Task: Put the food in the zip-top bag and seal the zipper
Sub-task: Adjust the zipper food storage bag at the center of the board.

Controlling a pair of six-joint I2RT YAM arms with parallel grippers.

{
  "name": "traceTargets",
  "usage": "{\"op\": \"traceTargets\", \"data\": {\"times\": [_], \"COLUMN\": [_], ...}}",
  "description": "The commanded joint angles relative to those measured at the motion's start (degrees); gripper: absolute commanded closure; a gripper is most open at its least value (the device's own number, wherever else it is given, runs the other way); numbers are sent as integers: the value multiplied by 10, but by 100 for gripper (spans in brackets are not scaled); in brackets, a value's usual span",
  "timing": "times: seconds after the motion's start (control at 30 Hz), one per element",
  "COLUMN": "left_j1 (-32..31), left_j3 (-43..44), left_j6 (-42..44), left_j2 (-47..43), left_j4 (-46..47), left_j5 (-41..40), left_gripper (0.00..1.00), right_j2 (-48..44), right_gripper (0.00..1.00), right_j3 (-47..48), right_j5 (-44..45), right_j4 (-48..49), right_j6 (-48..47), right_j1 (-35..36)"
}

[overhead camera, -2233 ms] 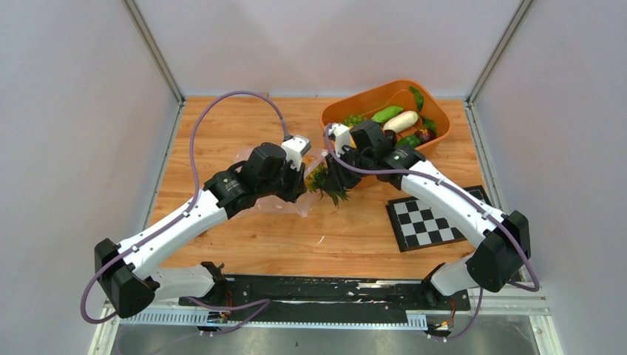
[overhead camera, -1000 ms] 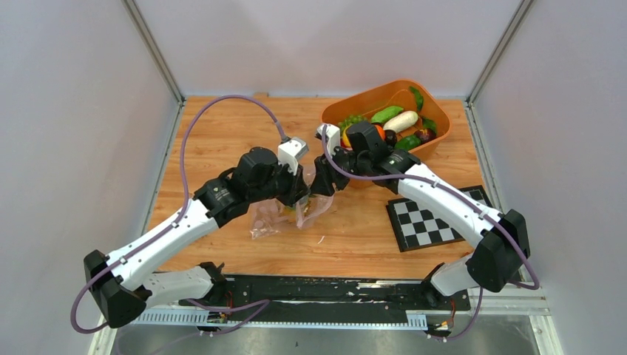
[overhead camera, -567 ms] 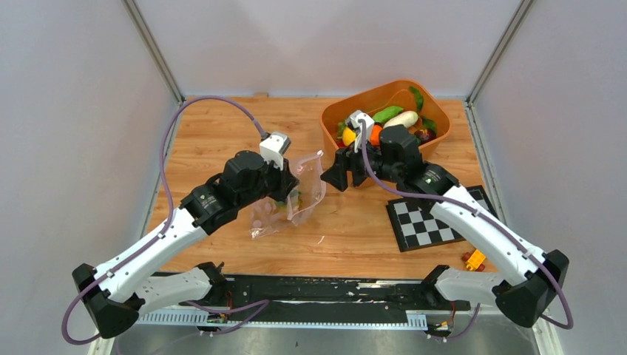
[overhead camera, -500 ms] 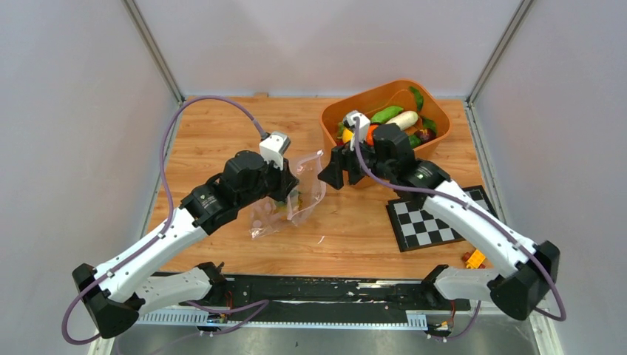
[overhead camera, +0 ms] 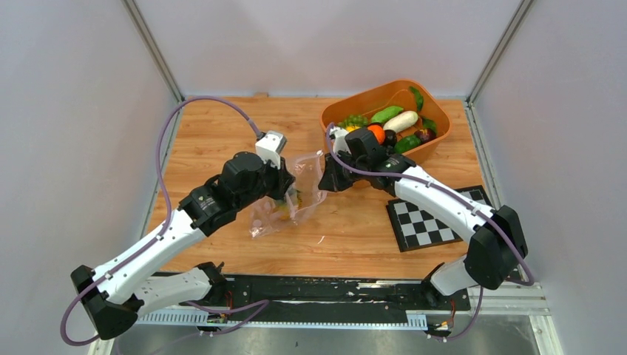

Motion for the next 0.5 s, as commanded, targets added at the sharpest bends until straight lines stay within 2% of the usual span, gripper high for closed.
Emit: {"op": "traceTargets", "data": {"times": [0.0, 0.17, 0.27, 0.33, 0.47], "left_j1": [0, 12, 13, 13, 13], "left_j3": [15, 55, 102, 135, 170], "left_j6": [9, 9, 15, 21, 34], "left_j2": [-21, -49, -66, -74, -78], "left_j4": [-13, -73, -118, -149, -187], "left_j5": [-76, -173, -226, -234, -252], "left_gripper": [90, 92, 94, 94, 93], "right_j2": [-43, -39, 11, 37, 72], "right_gripper": [100, 100, 100, 100, 100], "right_j3": [37, 83, 173, 219, 281], "right_j5": [-96, -155, -119, -122, -208], "right_j4": [63, 116, 60, 47, 83], "right_j6": [-7, 16, 27, 29, 16], "right_j1": [-1, 2, 3, 8, 39]}}
